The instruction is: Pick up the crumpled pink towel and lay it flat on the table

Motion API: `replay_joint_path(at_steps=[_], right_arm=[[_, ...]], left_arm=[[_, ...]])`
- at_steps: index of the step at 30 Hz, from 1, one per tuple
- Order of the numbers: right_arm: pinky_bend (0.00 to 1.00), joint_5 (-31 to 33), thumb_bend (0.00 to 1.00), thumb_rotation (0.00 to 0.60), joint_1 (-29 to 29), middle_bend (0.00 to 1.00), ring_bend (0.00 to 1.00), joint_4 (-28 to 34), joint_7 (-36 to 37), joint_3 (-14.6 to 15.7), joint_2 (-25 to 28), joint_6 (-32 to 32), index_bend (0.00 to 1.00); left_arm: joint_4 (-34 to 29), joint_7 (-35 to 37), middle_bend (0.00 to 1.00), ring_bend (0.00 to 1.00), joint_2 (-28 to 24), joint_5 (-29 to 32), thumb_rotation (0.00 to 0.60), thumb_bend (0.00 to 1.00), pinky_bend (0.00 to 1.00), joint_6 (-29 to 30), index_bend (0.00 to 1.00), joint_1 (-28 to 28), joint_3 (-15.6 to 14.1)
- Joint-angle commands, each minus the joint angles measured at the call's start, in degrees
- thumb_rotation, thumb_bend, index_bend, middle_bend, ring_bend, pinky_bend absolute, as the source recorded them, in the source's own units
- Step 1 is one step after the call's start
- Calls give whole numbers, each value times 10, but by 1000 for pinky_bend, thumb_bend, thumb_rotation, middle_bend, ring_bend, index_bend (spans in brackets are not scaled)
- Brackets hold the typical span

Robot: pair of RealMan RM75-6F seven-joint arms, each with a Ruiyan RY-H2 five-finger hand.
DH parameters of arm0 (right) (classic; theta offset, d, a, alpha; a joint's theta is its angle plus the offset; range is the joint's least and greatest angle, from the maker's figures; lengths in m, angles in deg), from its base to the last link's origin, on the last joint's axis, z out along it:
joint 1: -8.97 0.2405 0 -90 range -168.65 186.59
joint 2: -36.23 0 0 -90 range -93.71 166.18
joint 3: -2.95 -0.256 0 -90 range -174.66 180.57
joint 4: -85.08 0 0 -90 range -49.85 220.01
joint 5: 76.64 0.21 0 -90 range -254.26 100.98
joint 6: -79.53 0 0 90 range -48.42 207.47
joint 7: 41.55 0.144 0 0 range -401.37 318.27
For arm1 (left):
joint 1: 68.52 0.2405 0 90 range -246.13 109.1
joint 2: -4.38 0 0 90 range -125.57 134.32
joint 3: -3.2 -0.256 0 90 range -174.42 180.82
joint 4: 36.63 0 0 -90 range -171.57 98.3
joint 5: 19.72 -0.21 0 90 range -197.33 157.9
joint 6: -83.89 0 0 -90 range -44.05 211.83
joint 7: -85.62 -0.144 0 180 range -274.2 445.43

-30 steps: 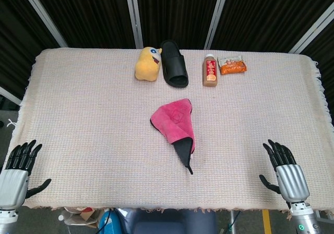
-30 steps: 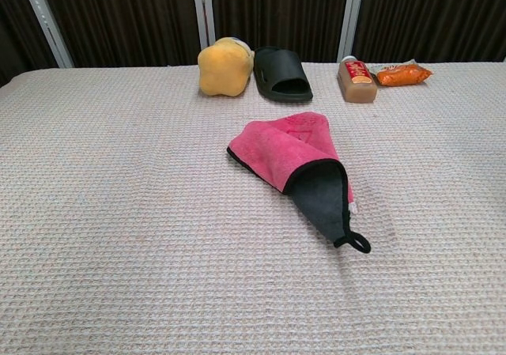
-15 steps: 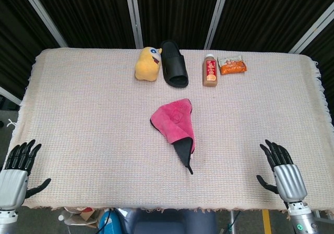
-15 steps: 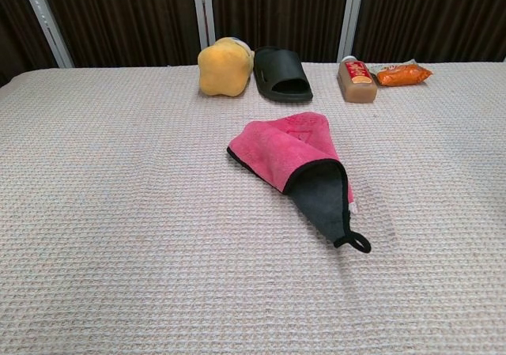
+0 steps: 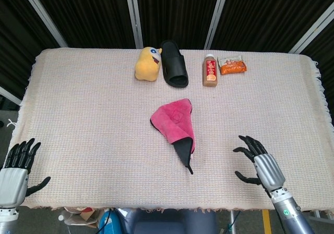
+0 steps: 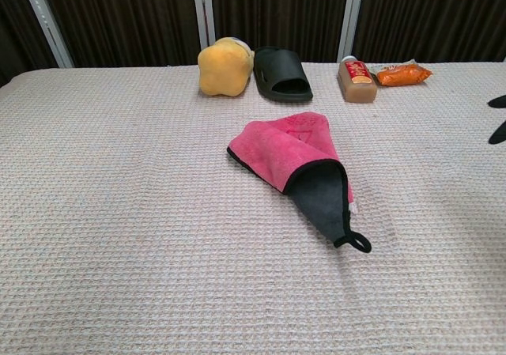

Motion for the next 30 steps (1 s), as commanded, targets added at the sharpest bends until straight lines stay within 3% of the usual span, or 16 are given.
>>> replay_joint_path(at_steps=[1,20,30], right_arm=[[89,-35,240,600,22,113,16,-45,1,2,-39,-9,320],[89,-39,239,600,45,140,51,-192,29,-11,-228,18,331],[89,-28,239,600,61,145,51,-244,26,-9,-285,1,365]], left_arm=[[2,-2,0,0,2,0,600,0,2,-1,0,0,0],[12,-7,0,0,15,-8,600,0,2,4,0,0,1],[15,-1,0,0,17,-4,600,0,2,2,0,0,3]])
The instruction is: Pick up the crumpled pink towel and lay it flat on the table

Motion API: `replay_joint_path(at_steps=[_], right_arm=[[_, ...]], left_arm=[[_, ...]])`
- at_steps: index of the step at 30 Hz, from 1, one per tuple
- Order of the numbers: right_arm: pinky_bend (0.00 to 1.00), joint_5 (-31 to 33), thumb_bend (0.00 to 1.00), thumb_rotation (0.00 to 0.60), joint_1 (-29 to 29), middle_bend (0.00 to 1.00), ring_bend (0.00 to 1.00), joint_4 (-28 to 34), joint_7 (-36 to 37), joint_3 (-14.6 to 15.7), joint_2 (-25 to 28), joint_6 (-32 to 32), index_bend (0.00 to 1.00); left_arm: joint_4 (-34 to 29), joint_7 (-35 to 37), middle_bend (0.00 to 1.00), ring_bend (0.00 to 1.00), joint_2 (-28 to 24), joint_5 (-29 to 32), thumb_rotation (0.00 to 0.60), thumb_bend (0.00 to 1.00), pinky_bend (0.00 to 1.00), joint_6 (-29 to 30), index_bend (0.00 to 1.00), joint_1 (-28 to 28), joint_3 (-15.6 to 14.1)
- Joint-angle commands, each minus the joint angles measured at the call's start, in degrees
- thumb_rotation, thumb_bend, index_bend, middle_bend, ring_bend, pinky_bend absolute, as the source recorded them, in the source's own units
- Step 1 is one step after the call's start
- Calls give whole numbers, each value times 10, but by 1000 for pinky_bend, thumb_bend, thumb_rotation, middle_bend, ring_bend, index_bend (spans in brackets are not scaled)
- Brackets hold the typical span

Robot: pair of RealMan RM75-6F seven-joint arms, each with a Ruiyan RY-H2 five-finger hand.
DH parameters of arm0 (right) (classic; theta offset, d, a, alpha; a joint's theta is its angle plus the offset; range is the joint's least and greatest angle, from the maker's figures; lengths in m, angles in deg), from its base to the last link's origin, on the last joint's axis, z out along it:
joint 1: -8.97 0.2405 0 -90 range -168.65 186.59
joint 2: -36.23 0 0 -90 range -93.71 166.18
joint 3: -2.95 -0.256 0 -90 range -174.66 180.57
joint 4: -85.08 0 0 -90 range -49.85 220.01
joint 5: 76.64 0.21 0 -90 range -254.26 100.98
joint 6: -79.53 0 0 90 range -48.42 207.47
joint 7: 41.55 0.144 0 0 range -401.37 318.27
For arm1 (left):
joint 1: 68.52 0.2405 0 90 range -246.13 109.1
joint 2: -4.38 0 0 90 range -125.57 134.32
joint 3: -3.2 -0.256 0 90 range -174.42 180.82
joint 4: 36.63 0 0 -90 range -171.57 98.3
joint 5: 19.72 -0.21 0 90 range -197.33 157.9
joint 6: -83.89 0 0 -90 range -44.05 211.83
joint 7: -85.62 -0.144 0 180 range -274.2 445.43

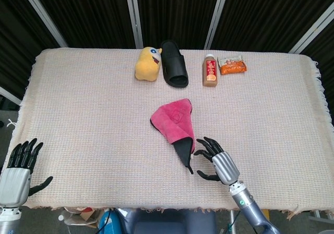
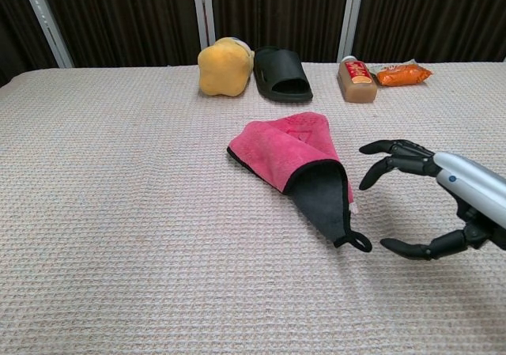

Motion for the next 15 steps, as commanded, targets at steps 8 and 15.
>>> replay_joint_path(at_steps=[8,15], right_arm=[[89,14,240,600,14,148,52,-54,7,-3,-52,-9,378],[89,20,240,600,24,163,56,-85,18,-10,-80,-4,414]], left_arm=[[1,3,0,0,1,1,600,0,2,0,0,0,1],[4,3,0,0,3,4,600,0,2,-5,0,-1,1]])
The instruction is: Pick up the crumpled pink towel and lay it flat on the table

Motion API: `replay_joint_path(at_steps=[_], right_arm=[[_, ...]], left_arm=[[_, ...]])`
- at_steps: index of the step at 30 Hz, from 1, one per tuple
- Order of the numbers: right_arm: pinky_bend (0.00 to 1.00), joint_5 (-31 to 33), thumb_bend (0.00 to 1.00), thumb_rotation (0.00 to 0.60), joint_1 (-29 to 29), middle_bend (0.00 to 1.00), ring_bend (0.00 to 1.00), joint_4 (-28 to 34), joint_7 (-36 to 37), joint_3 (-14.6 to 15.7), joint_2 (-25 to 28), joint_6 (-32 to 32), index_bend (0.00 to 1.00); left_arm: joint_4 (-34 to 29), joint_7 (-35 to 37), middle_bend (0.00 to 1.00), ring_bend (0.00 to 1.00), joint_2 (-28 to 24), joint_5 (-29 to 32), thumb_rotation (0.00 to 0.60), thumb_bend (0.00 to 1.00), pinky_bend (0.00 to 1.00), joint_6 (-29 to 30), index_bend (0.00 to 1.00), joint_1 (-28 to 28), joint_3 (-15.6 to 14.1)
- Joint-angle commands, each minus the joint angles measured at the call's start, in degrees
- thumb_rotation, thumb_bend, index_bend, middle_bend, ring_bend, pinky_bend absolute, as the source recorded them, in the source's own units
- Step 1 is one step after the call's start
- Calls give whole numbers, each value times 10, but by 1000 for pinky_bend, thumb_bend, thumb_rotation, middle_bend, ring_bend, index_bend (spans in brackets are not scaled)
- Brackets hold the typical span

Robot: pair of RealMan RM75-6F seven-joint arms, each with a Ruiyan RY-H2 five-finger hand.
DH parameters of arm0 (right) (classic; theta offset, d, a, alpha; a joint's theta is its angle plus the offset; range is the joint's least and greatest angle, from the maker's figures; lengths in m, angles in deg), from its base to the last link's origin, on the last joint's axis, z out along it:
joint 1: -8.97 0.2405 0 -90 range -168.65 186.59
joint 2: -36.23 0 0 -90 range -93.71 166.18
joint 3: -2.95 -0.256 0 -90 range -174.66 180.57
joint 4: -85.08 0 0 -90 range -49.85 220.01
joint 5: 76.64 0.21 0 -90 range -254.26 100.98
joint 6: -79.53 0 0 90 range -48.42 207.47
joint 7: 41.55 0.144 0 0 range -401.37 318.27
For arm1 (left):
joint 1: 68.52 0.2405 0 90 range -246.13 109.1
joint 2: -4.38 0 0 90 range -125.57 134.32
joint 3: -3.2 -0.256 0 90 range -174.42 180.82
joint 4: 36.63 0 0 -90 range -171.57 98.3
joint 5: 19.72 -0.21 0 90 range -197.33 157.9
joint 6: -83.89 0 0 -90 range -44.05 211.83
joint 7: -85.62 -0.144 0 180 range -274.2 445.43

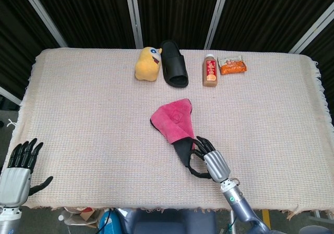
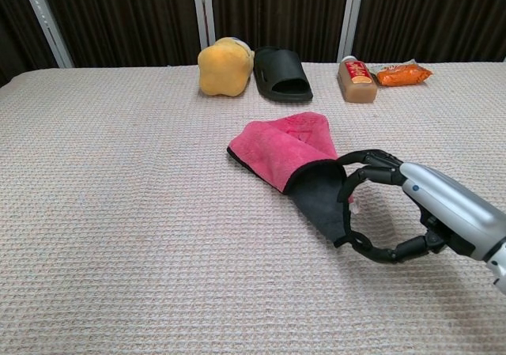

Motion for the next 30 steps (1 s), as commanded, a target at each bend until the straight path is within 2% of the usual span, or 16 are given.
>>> replay_joint_path(at_steps=[1,7,26,30], right_arm=[[89,5,240,600,6,165,58,-11,5,-5,-10,1,419],[89,8,240,600,10,178,67,-23,14,-9,-23,10,448],[90,22,240,600,19,179,68,-60,27,-5,-59,12,452],[90,22,248,600,20,189,74,-64,30,-2,-62,12,488]], left_arm=[[0,0,0,0,0,0,600,0,2,0,0,0,0],[1,1,0,0,1,0,600,0,2,-1,0,0,0],[0,0,0,0,1,-3,600,0,2,2,0,1,-2],[1,0,0,0,2,-3,600,0,2,0,0,1,-2]])
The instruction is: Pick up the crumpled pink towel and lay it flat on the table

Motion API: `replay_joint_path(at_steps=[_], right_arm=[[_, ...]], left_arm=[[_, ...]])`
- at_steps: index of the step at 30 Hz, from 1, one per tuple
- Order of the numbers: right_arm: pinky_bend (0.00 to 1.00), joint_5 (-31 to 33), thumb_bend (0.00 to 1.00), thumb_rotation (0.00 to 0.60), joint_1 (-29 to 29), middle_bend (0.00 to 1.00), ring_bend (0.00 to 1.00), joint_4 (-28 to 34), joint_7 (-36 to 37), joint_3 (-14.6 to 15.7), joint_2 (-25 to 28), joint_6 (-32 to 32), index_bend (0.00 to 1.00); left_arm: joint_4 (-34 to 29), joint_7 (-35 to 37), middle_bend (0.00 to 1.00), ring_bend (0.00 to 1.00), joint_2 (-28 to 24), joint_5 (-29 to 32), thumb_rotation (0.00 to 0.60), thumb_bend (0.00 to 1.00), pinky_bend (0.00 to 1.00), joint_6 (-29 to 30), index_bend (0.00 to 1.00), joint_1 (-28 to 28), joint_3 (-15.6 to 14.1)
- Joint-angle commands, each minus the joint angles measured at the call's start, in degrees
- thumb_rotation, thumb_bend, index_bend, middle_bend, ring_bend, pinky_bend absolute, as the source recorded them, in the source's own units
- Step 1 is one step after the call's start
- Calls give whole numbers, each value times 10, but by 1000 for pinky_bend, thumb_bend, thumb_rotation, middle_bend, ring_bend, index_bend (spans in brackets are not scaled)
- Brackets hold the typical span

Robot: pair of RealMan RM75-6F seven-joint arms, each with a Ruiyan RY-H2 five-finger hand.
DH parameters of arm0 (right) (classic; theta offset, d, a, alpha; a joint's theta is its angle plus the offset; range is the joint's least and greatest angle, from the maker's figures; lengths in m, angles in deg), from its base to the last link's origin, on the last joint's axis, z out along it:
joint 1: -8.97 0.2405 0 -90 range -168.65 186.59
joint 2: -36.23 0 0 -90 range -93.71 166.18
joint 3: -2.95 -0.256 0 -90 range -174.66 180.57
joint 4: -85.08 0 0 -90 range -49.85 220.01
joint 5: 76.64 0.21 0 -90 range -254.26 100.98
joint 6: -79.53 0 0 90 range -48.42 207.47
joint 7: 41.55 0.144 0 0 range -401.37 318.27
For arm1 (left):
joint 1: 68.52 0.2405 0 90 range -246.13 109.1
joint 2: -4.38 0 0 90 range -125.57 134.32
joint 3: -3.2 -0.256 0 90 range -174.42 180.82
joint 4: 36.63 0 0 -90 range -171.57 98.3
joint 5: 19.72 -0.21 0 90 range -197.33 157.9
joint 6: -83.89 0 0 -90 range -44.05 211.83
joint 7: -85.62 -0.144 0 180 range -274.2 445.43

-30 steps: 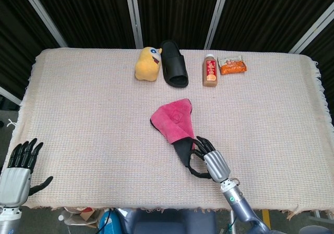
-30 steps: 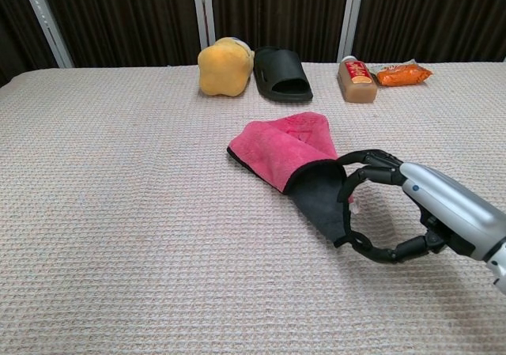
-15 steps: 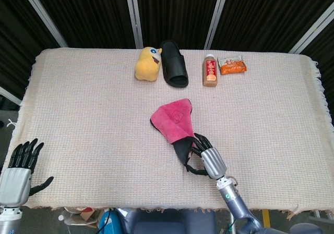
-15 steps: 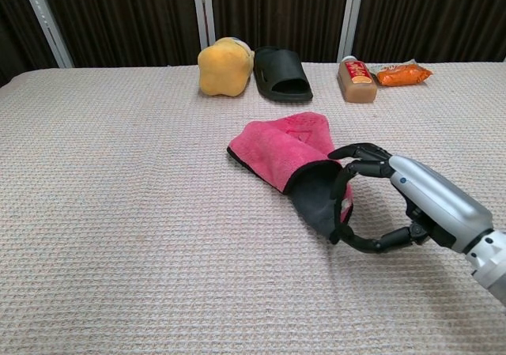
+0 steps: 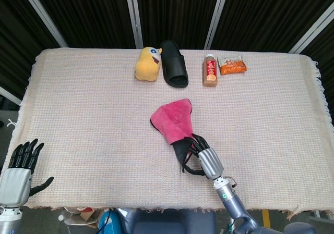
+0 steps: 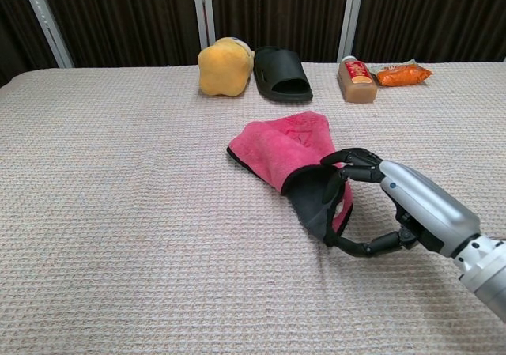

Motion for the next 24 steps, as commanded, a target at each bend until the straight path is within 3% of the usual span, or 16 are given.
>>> replay_joint_path(at_steps=[1,6,14,24], right_arm=[[89,0,266,600,1,193,75,-2,4,2,-2,2,505],[90,0,387,600,1,196,76,-7,8,5,-6,6,540],[90,-1,490,600,1,202,76,-7,7,10,-8,12,564],[89,-2,496,600,-3,203,76,-5,1,18,-8,18,576]], left_arm=[[0,-1,0,0,0,-1,600,0,2,0,0,0,0],[1,0,0,0,1,0,600,0,2,1,0,0,1],[2,2,0,0,2,3,600,0,2,-1,0,0,1],[3,3,0,0,2,2,600,0,2,0,0,0,1]])
